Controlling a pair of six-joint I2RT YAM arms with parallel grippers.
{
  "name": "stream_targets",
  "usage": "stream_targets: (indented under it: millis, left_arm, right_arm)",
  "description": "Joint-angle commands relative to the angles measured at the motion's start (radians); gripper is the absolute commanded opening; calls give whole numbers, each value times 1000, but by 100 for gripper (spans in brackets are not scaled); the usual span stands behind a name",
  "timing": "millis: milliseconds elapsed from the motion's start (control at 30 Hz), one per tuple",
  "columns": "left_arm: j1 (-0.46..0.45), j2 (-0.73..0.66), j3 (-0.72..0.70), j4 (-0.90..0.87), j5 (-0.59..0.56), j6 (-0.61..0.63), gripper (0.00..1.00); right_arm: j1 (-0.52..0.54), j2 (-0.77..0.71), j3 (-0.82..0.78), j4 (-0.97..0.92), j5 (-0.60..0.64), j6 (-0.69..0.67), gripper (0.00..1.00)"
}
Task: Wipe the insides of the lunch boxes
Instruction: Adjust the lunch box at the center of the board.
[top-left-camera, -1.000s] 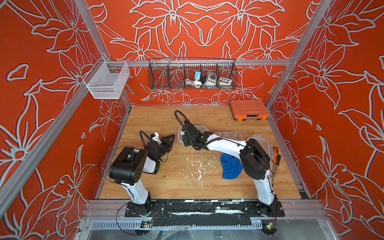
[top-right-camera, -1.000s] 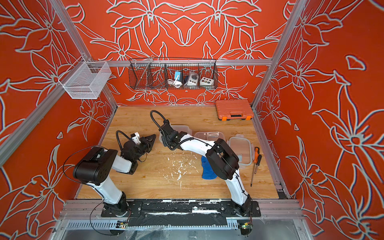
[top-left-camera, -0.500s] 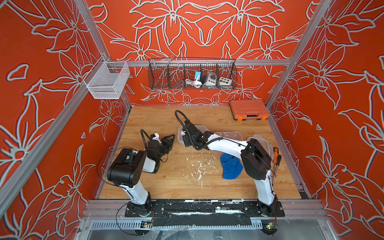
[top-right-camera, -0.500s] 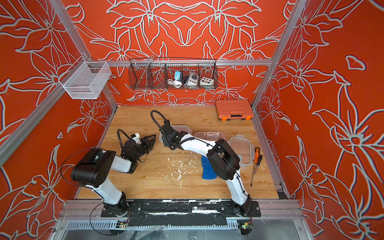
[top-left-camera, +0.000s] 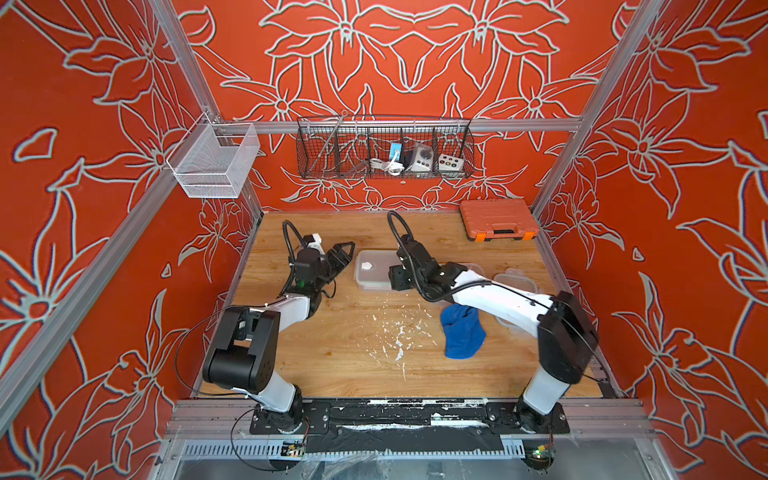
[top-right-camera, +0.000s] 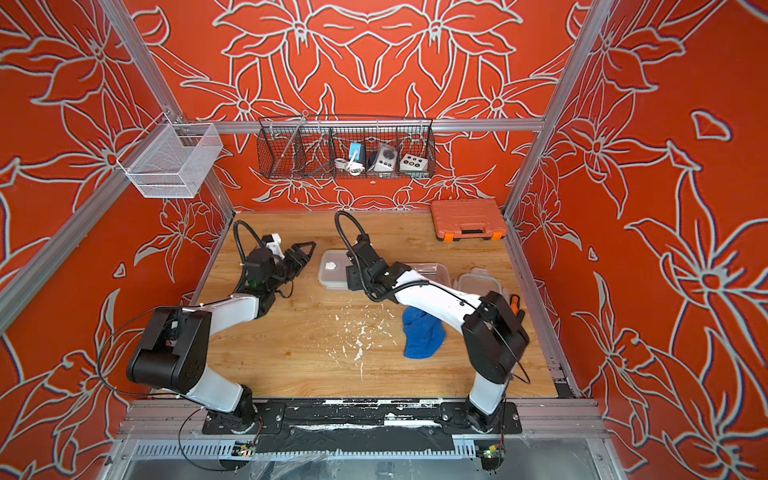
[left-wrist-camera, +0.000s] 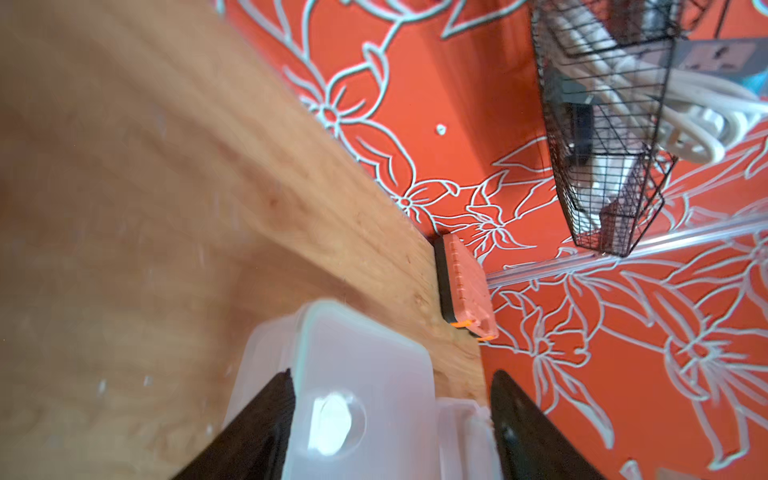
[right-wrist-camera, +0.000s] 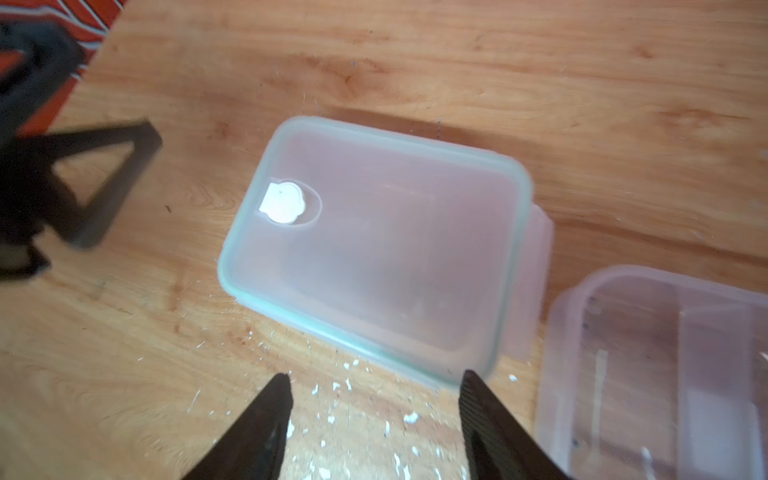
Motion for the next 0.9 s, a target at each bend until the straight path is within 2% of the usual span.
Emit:
stream_targets:
  millis: [0, 167, 367, 533, 700, 867]
  left_arm:
    - [1, 65, 157, -268, 50, 305, 73]
    - [-1, 223, 353, -418, 118, 514, 74]
    - [-7, 365, 500, -536, 130, 697, 74]
    - [-7, 420, 527, -497, 153, 742, 74]
    - [-13, 483, 555, -465, 246, 730, 73]
    - [-33, 476, 525, -439, 234, 745, 71]
  right_arm:
    - [-25, -63, -112, 16, -34, 93, 67]
    - [-72, -119, -222, 64, -90, 149, 68]
    - [-85, -68, -213, 99, -160, 160, 70]
    - [-89, -23, -231, 178, -195, 195, 71]
    - [-98, 38, -227, 242, -217, 217, 71]
    - [-110, 77, -201, 231, -229, 205, 72]
